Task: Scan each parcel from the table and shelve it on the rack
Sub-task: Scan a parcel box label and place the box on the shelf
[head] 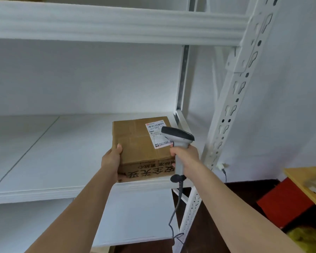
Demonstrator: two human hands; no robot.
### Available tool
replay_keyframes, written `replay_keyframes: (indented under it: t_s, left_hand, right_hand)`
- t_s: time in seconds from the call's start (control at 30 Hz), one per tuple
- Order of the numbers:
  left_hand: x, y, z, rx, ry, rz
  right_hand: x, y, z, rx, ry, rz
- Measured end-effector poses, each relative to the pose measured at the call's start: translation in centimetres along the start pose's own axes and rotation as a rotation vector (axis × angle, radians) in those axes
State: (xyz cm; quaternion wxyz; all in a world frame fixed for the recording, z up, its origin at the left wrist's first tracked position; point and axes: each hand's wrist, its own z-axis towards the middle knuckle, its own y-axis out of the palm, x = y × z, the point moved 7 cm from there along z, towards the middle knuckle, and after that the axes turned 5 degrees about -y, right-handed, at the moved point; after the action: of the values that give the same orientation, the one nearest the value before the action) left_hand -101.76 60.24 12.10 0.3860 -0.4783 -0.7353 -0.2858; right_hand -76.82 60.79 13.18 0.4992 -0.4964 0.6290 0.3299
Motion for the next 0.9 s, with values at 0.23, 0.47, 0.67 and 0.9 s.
replay_keyframes:
  t_s: [0.23,0.47,0.67,0.9]
  left_hand:
    - [2.6,3.6,5.5,-0.044,-0.036,0.013]
    - [5.6,5.5,9.1,0.226,0.309,0.385]
    - [8.3,11.0,9.3,0.113,1.01,1.124]
    - [8.6,14.8,9.5,0.098,1.451,1.447]
  right_hand:
    - [-1.2,0.8,5.0,0.07,0.028,-0.007]
    - [-2.6,0.7,8.2,0.184,0.052,0.104]
    - [-3.0,1.5,10.2,0.181,0.033,0.145]
    - [-3.4,1.5,12.0,0.163,0.003,0.134]
